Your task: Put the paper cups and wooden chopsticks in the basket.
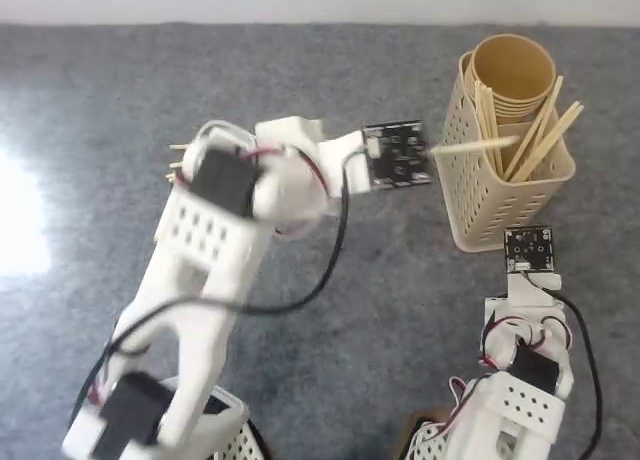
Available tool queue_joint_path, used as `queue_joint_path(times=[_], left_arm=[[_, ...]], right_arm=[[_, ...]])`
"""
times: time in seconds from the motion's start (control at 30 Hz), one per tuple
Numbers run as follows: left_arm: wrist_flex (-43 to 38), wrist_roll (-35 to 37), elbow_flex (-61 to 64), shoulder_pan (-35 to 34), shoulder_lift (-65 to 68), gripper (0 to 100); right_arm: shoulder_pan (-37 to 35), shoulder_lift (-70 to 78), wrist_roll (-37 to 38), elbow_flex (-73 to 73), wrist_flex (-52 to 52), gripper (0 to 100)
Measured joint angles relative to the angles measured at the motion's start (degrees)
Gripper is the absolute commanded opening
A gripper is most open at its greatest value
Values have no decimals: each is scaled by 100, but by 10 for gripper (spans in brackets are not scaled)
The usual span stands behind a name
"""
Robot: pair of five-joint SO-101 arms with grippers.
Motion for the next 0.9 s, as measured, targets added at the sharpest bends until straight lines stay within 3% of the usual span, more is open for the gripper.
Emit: queue_joint_path(times=[0.2,0.4,0.67,0.9], left_arm=[[-1327,2040,141,1073,-853,11],[-3710,3947,1204,1565,-809,11],[-6848,4167,1785,2497,-114,11],[-7191,4659,519,2505,1582,11]], right_arm=[[0,0,0,0,0,6],[0,0,0,0,0,6],[0,0,0,0,0,6],[0,0,0,0,0,6]])
